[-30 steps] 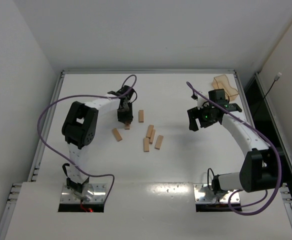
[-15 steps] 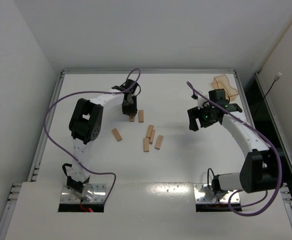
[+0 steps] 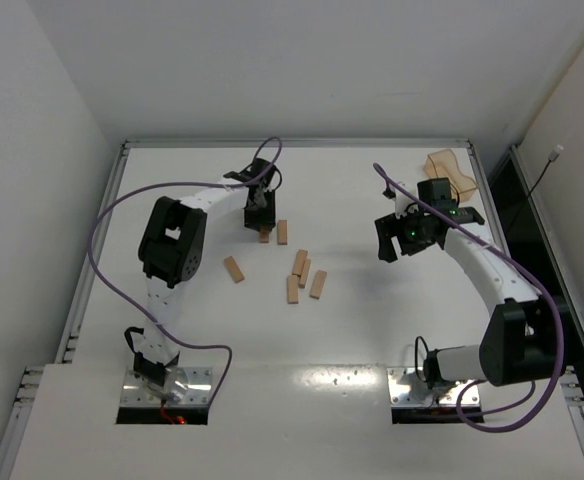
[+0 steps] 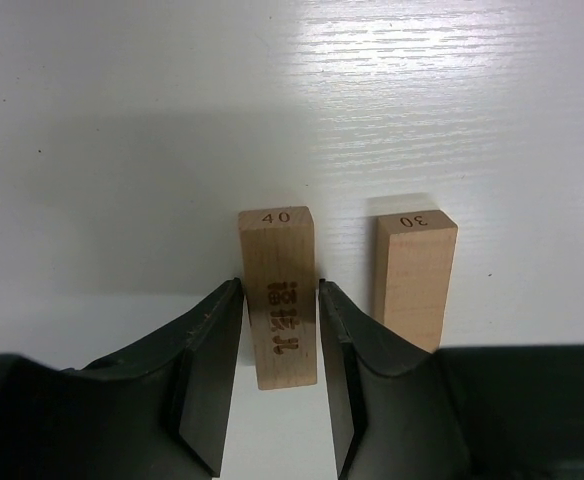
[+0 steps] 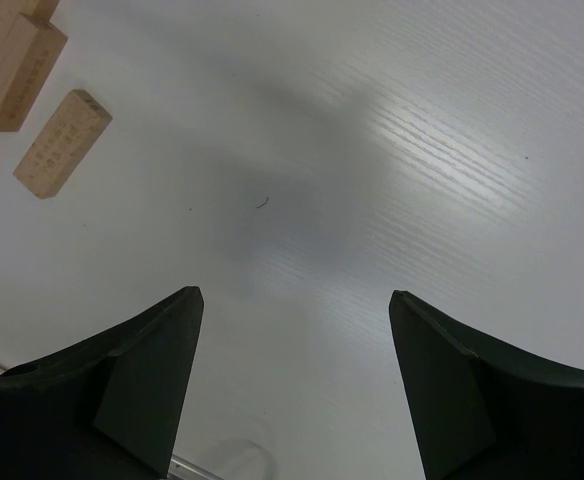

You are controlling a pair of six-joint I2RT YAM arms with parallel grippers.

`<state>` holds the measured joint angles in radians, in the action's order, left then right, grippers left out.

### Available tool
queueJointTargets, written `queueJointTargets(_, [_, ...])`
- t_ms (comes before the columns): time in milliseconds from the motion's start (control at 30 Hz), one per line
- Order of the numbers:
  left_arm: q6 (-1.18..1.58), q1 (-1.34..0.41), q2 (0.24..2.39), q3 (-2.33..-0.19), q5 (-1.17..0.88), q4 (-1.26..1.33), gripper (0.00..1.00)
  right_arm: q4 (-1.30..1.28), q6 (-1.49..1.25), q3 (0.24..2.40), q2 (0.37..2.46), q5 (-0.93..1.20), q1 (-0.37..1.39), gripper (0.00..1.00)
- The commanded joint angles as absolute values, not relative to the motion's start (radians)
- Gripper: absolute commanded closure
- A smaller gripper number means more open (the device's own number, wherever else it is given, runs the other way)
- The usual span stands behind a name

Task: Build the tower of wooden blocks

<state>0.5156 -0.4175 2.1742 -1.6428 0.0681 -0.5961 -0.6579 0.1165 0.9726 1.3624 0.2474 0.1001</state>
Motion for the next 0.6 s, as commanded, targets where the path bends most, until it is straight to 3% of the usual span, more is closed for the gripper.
queueJointTargets(0, [0.505,-0.423,2.143,-1.629,0.074,-0.588,0.66,-0.63,0.124,0.976,1.333,0.273,0.095,0.27])
queueJointTargets(567, [0.514,-0.423,1.878,-1.508,0.07,-0.607,0.65,-0.63,0.124,0.957,1.324,0.282,0.095,0.27])
